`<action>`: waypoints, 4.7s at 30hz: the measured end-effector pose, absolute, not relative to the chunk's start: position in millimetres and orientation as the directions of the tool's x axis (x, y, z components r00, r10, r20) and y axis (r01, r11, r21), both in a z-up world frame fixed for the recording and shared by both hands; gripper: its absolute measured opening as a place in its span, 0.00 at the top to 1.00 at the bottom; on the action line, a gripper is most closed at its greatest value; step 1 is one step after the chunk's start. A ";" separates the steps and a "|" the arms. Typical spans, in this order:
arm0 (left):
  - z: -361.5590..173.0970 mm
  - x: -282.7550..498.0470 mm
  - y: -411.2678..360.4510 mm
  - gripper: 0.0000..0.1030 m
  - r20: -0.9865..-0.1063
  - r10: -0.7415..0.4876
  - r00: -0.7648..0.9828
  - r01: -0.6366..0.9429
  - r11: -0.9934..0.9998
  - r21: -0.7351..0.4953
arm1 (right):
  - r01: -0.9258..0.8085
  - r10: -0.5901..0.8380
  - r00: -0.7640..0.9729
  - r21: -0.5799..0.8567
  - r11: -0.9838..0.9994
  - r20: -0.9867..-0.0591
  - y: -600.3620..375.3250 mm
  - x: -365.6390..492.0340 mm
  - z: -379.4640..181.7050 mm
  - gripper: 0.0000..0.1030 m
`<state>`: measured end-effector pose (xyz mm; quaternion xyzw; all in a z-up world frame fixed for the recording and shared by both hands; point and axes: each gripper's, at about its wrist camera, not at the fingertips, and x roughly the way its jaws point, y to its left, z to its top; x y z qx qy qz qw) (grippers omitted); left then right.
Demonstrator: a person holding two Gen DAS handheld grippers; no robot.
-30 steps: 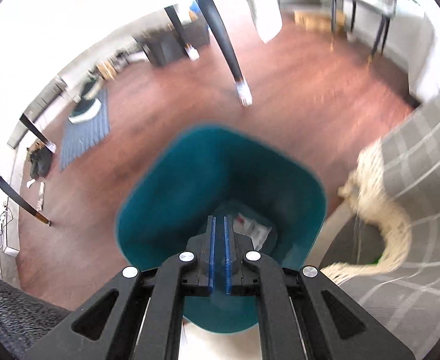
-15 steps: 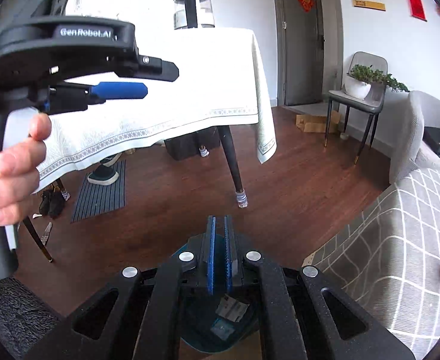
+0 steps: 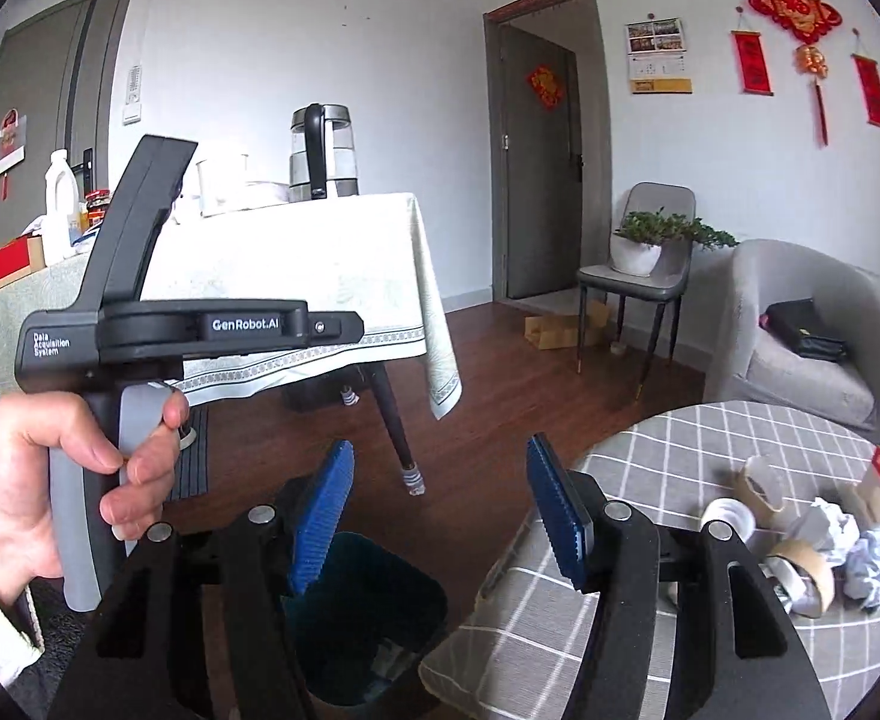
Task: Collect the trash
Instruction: 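Move both open tools back over the table toward the remaining trash, then grasp the black snack bag with the left tool while the right tool grasps crumpled paper, then carry the black bag and crumpled paper with both tools over the teal bin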
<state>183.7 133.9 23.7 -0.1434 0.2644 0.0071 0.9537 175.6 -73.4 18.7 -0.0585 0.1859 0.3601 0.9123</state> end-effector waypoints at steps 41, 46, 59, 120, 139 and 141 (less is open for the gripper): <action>-66.9 253.3 -115.3 0.14 -0.757 -0.275 0.593 0.348 0.935 -0.067 | -0.205 0.309 0.771 0.243 0.948 -0.556 -325.2 227.8 -8.6 0.39; -69.5 258.6 -117.3 0.14 -0.765 -0.258 0.591 0.330 0.942 -0.064 | -0.194 0.308 0.760 0.253 0.948 -0.572 -332.7 232.3 -13.4 0.39; -66.4 258.9 -114.5 0.28 -0.760 -0.258 0.597 0.323 0.944 -0.066 | -0.176 0.341 0.724 0.318 0.932 -0.599 -334.0 248.9 -22.5 0.39; -55.4 224.7 52.7 0.28 -0.724 -0.184 0.665 0.114 0.983 -0.145 | -0.184 0.348 0.752 0.329 0.926 -0.560 -241.5 286.5 -7.3 0.49; -100.7 210.3 148.9 0.28 -0.804 -0.048 0.592 -0.043 0.995 -0.091 | -0.430 0.515 0.665 0.286 0.856 -0.542 -111.0 280.4 -7.9 0.49; -107.8 209.6 157.3 0.28 -0.821 -0.037 0.570 -0.061 0.994 -0.086 | -0.455 0.549 0.637 0.312 0.834 -0.541 -99.6 279.9 -9.9 0.49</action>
